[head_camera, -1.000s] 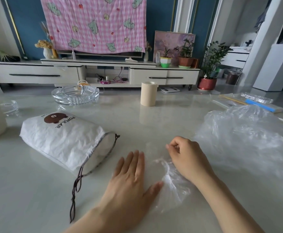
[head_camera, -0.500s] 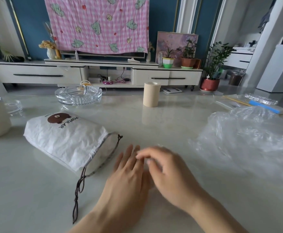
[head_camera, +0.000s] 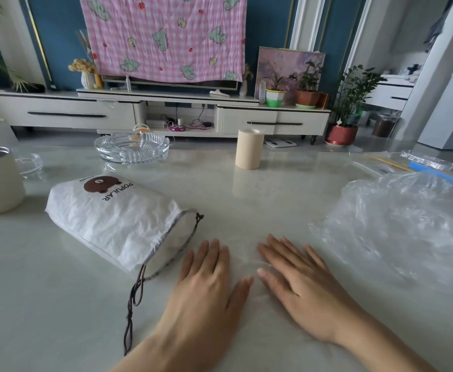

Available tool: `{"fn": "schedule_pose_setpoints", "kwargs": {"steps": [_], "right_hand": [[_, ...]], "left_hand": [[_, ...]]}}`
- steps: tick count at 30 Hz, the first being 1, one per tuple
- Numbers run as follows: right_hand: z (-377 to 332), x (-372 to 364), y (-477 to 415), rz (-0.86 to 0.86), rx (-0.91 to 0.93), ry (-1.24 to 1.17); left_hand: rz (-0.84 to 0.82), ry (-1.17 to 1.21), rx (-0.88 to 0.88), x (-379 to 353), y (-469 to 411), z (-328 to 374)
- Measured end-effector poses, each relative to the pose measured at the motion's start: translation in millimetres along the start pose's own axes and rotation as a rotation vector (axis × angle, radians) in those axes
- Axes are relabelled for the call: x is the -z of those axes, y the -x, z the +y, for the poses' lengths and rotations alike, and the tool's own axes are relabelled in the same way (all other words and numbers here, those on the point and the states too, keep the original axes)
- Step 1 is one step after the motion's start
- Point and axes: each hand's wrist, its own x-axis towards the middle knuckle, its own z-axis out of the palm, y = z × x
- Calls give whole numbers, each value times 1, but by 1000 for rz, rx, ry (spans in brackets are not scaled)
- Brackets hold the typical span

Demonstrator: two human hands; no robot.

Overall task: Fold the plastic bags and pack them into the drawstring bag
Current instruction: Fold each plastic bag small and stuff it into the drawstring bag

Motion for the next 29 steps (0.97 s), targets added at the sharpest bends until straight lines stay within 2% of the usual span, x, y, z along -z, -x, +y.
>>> {"fn": "schedule_pose_setpoints", "kwargs": {"steps": [3, 4, 6, 8, 10, 12, 13, 15, 17, 19, 21, 24, 27, 29], "right_hand": [[5, 13, 3, 356, -20, -448], [8, 19, 4, 428, -28, -554], [8, 30, 10, 390, -25, -756], [3, 39, 16, 213, 31, -875], [0, 42, 21, -31, 94, -838], [2, 40, 24, -238, 82, -676], [4, 37, 24, -240, 64, -591], [7, 32, 20, -91, 53, -535], [13, 28, 15, 60, 28, -578], [18, 28, 12, 139, -12, -630], [21, 30, 11, 146, -38, -678], [20, 34, 14, 52, -20, -687], [18, 35, 15, -3, -38, -696], [18, 34, 13, 41, -123, -749]], "left_hand": [[8, 262, -143, 20, 3, -6], [-25, 333, -192, 29, 4, -8], [-149, 390, -247, 35, 7, -13], [-187, 318, -293, 29, 8, -17], [-71, 277, -315, 20, 7, -18], [73, 275, -319, 14, 5, -14], [137, 291, -296, 12, 4, -12], [211, 374, -208, 14, 0, -10], [185, 464, -161, 17, -3, -11], [106, 518, -156, 18, -4, -17], [54, 421, -210, 15, -5, -24], [125, 284, -310, 10, -6, -30], [165, 321, -246, 13, -5, -28], [164, 356, -185, 13, -5, -27]]}}
